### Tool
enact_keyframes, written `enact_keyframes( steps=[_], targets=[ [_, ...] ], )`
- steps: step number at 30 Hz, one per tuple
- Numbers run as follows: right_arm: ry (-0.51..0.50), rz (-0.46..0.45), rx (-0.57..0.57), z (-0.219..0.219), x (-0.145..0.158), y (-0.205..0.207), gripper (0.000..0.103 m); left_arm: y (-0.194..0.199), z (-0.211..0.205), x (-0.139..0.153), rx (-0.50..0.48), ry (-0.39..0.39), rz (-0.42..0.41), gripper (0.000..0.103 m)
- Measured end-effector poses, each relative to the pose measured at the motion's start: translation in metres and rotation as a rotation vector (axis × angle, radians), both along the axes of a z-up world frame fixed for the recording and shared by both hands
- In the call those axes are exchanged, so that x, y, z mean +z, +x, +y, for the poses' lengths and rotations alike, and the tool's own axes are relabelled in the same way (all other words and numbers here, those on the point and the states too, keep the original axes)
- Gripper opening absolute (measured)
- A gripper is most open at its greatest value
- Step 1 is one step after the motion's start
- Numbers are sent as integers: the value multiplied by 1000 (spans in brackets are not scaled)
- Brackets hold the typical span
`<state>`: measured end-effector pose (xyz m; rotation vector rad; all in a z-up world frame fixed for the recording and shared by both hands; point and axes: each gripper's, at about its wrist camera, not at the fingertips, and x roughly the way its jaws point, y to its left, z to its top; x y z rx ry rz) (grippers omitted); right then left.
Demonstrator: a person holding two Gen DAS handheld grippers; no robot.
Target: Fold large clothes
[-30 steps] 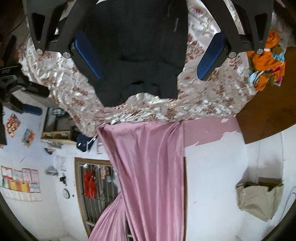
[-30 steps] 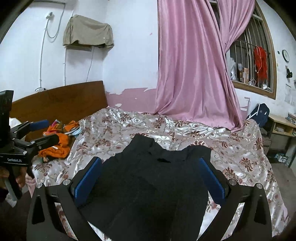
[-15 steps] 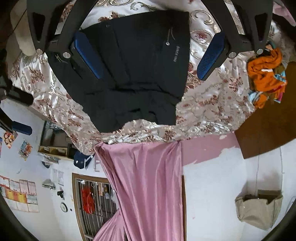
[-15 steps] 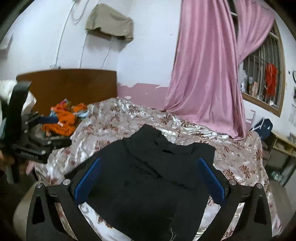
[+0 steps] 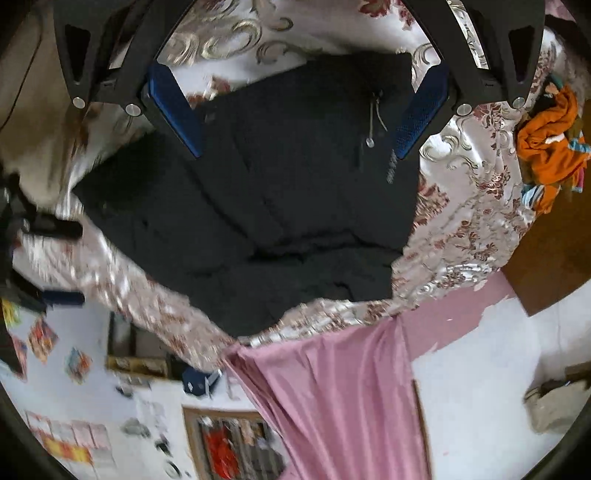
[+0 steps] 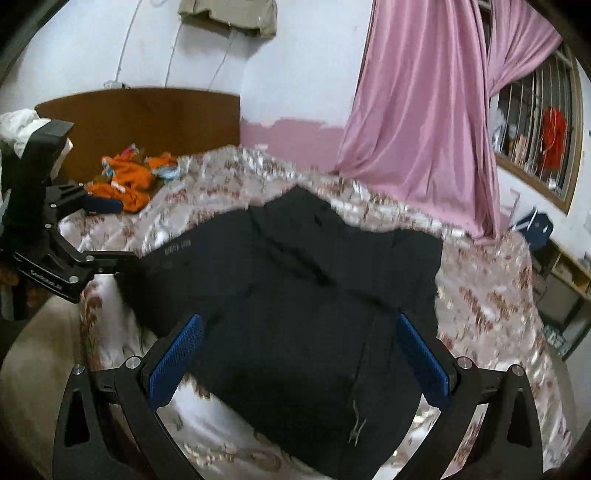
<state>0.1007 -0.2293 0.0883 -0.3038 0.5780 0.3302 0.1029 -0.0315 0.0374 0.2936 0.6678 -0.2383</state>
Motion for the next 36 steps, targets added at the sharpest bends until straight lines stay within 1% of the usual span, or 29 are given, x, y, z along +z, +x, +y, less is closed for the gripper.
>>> enact_keyframes(
  steps=[2, 3, 5, 7, 9, 11, 14, 16, 17, 19, 22, 24, 27, 31, 32, 34, 36],
  targets=[
    [-19, 31, -3, -5, -13, 0, 101, -2, -4, -15, -22, 40, 16, 103],
    [-31, 57, -5, -8, -23, 1, 101, -2, -4, -19, -28, 47, 24, 103],
    [-34, 102, -5, -11, -35, 2, 101, -3, -3, -33, -40, 47, 53, 103],
    [-25, 166, -3, -14, -50, 5, 101, -1, 1, -44, -42, 41, 93, 103],
    [-34, 204, -2, -14, -63, 5, 101, 3, 2, -56, -29, 62, 123, 103],
    [-74, 220, -23, -11, -78, 4, 101, 7, 2, -70, -3, 114, 147, 103],
    [-186, 248, -43, -3, -101, 7, 101, 13, 3, -88, 9, 172, 190, 103],
    [-243, 273, -48, 1, -114, 11, 101, 18, 4, -100, 24, 208, 214, 103],
    [-259, 280, -52, 4, -116, 14, 101, 21, 5, -106, 34, 224, 219, 103],
    [-296, 318, -74, 6, -131, 20, 101, 26, 7, -115, 54, 255, 215, 103],
    [-289, 359, -93, 6, -144, 27, 101, 28, 8, -129, 71, 286, 204, 103],
    [-293, 364, -100, 7, -150, 26, 101, 27, 6, -135, 74, 293, 201, 103],
    [-332, 346, -109, 13, -155, 24, 101, 26, 2, -139, 75, 307, 184, 103],
    [-395, 336, -133, 19, -165, 26, 101, 29, 4, -139, 95, 286, 158, 103],
    [-426, 329, -143, 22, -169, 27, 101, 29, 6, -139, 105, 281, 149, 103],
    [-451, 304, -160, 26, -173, 27, 101, 30, 6, -139, 118, 275, 138, 103],
    [-429, 278, -183, 25, -170, 28, 101, 29, 6, -138, 128, 266, 124, 103]
  ],
)
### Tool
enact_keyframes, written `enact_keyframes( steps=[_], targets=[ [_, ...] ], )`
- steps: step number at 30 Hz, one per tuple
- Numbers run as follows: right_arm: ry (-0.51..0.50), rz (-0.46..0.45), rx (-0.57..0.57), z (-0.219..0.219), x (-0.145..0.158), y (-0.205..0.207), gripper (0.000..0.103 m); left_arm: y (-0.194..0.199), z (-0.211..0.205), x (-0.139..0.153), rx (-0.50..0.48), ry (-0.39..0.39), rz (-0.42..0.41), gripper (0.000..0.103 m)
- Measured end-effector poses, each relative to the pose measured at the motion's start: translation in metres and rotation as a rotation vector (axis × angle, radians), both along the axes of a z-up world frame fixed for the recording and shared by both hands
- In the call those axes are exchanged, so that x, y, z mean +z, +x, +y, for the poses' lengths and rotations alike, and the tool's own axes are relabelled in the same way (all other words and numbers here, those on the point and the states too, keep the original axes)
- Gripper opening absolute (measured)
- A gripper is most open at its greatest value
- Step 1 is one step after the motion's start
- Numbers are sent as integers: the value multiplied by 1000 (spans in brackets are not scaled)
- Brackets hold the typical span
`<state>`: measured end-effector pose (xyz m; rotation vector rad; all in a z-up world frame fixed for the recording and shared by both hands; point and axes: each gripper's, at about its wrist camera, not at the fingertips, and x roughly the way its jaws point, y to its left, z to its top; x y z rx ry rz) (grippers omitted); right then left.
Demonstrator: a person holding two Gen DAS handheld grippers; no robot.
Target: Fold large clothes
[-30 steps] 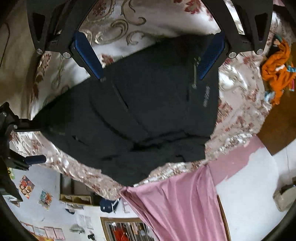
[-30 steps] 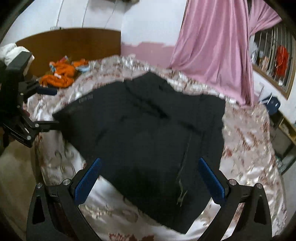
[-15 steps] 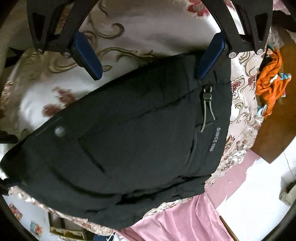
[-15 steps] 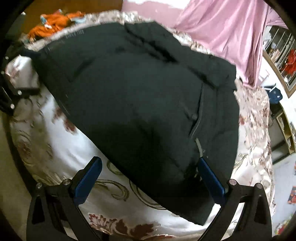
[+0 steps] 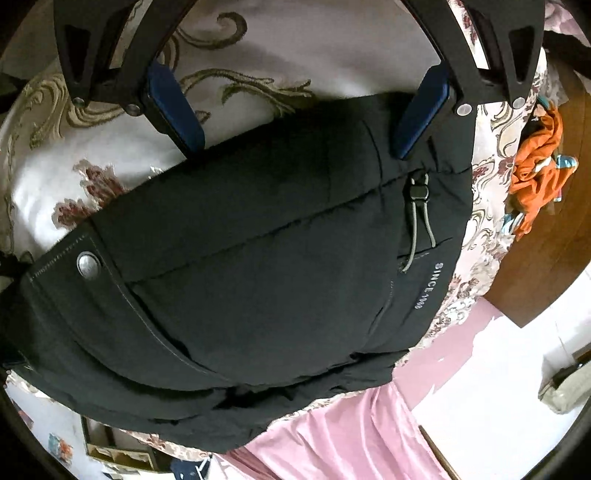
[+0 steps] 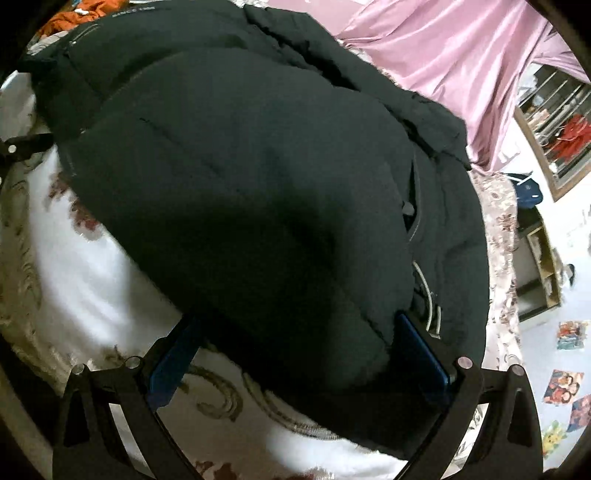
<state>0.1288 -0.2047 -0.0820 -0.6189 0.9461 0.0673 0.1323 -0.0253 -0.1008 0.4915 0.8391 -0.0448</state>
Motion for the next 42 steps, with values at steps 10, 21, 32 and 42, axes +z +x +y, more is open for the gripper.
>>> enact_keyframes(
  steps=[10, 21, 32, 42],
  targets=[
    [380, -140, -39, -34, 52, -4, 101, -11, 8, 18, -67, -123, -51, 103],
    [541, -84, -22, -39, 114, 59, 101, -15, 30, 37, -65, -320, -113, 103],
    [591, 9, -39, -43, 124, 104, 101, -17, 22, 37, 20, -156, -239, 103],
    [562, 25, 0, -52, 133, 96, 101, -9, 8, 31, 72, 37, -373, 96]
  ],
)
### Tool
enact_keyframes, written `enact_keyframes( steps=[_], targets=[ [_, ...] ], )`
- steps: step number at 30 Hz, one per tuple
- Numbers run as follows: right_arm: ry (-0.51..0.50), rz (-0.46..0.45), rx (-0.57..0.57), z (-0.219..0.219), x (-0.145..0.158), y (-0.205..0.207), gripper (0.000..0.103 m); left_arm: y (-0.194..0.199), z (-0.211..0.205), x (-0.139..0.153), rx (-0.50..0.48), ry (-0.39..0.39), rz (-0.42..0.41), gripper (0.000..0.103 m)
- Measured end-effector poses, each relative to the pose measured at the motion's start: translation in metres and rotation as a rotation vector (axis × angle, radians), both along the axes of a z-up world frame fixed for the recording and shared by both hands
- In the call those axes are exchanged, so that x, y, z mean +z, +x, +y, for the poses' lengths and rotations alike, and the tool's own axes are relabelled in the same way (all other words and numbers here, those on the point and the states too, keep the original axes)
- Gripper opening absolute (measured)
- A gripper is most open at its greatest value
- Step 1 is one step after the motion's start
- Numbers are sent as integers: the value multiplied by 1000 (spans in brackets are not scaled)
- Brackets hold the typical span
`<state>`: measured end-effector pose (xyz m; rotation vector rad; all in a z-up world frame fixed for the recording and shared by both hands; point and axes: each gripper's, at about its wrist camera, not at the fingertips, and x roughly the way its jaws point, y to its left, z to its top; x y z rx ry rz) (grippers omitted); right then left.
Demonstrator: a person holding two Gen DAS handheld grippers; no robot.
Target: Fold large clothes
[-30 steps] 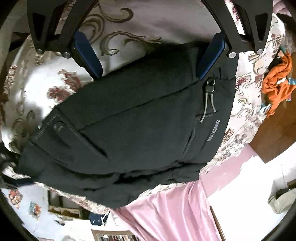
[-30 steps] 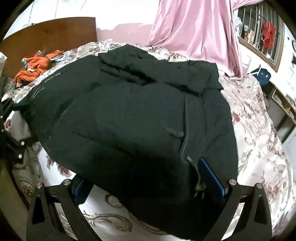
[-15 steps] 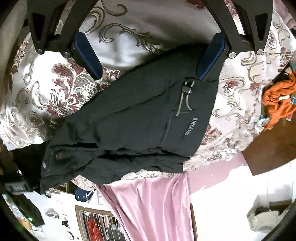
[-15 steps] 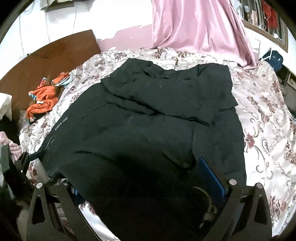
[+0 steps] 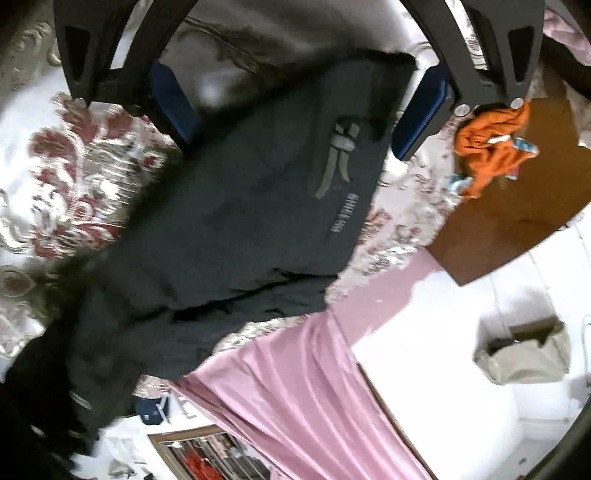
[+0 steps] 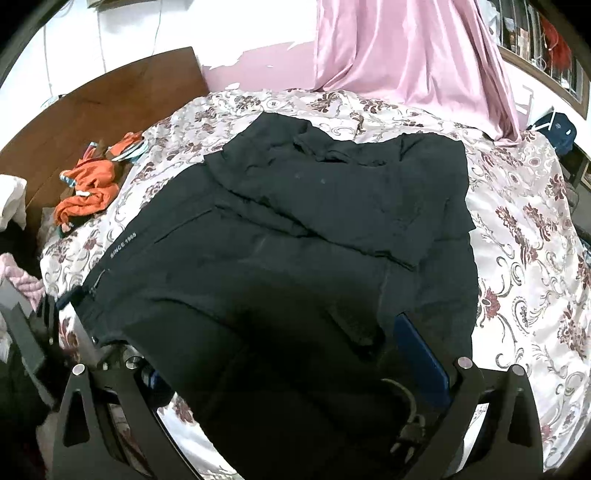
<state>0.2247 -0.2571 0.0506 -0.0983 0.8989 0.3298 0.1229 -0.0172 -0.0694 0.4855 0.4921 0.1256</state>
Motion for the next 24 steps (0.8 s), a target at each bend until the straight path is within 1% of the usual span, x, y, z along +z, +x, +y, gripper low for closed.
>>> enact_keyframes(
  steps=[1, 3, 6, 10, 13, 15, 16, 17, 20, 22, 24],
  targets=[
    [3, 2, 9, -2, -5, -5, 101, 0, 2, 1, 3, -11, -1, 92],
    [19, 17, 11, -6, -15, -14, 101, 0, 7, 4, -3, -46, 6, 88],
    [23, 63, -5, -13, -41, -29, 101, -2, 7, 4, 3, -36, 1, 88],
    [-29, 105, -14, -16, -71, -49, 101, -2, 6, 3, 5, -29, 6, 88],
    [-119, 101, -6, -10, -84, -65, 101, -2, 7, 4, 8, -38, 1, 87],
    [-250, 89, 1, -1, -93, -74, 101, -4, 6, 5, 4, -37, -14, 87],
    [-326, 79, -1, 4, -97, -78, 101, -6, 5, 6, 0, -31, -22, 87],
    [-380, 68, 2, 7, -100, -82, 101, -7, 3, 5, -2, -18, -30, 87],
    [-459, 28, -6, 12, -105, -91, 101, -7, 0, 3, 1, 5, -28, 86],
    [-489, -7, -46, 11, -105, -93, 100, -5, -1, 0, 11, 11, -8, 85],
    [-470, -21, -73, 8, -101, -91, 99, -1, -1, -3, 23, 20, 12, 83]
  ],
)
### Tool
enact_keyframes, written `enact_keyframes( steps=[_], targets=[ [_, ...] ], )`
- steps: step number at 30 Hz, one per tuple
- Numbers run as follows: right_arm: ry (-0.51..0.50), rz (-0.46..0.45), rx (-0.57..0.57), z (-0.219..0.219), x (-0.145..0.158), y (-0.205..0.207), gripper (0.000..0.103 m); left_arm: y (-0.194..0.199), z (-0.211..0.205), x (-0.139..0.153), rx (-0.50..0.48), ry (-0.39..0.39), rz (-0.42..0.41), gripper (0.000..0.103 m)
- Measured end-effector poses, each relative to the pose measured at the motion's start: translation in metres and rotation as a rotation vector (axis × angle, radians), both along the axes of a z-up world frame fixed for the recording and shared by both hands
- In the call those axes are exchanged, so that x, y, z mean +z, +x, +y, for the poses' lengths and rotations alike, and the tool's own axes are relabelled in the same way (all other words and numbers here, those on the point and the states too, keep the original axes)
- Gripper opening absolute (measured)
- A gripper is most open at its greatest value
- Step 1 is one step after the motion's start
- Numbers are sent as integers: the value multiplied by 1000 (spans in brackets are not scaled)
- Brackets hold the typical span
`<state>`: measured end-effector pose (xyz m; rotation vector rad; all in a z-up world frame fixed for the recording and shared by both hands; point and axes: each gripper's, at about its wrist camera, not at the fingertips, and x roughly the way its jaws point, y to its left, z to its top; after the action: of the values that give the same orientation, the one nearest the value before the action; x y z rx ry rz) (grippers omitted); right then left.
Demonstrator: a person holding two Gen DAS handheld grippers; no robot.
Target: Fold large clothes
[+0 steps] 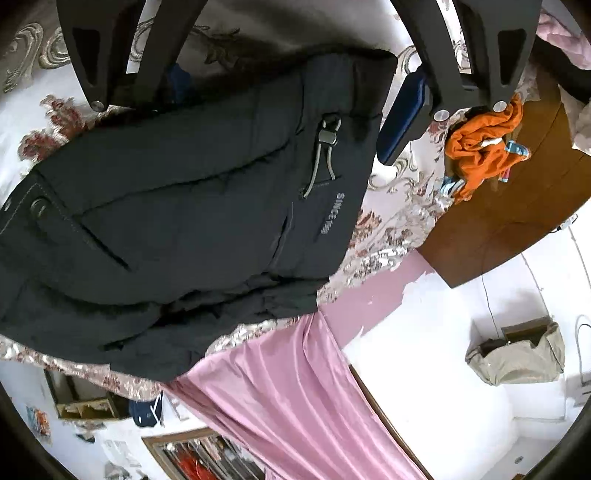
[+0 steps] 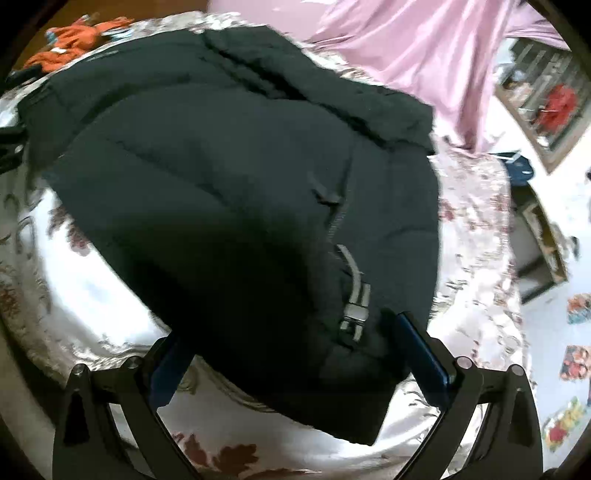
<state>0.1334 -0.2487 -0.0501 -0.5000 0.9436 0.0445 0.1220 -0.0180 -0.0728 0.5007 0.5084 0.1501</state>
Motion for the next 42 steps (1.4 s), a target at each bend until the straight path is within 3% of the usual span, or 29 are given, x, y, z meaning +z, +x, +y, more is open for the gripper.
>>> enact_keyframes(
  steps=[2, 8, 14, 17, 21, 25, 26, 28, 35, 42],
  targets=[
    [16, -17, -15, -3, 4, 1, 86, 1, 0, -1, 4, 3, 7, 80],
    [56, -65, -15, -3, 4, -10, 50, -4, -7, -3, -27, 33, -3, 55],
    [98, -124, -51, -3, 4, -12, 30, 4, -12, -5, -69, 57, 38, 33],
    [194, -187, -73, -12, 19, -15, 22, 2, -14, 5, -93, 76, 19, 25],
    [218, -293, -66, -16, 41, -24, 16, 3, -16, 32, -94, 28, -7, 14],
    [254, -343, -84, -19, 60, -24, 15, 15, 6, 68, -97, -246, 72, 12],
    [273, -347, -90, -20, 62, -25, 10, 18, 13, 77, -95, -312, 82, 12],
    [325, -363, -106, -23, 70, -27, 7, 19, 20, 87, -96, -378, 82, 10],
    [322, -452, -105, -15, 81, -42, 6, -2, 18, 105, -117, -401, 33, 9],
    [330, -531, -60, -19, 110, -75, 6, -37, 22, 128, -151, -418, 16, 9]
  ],
)
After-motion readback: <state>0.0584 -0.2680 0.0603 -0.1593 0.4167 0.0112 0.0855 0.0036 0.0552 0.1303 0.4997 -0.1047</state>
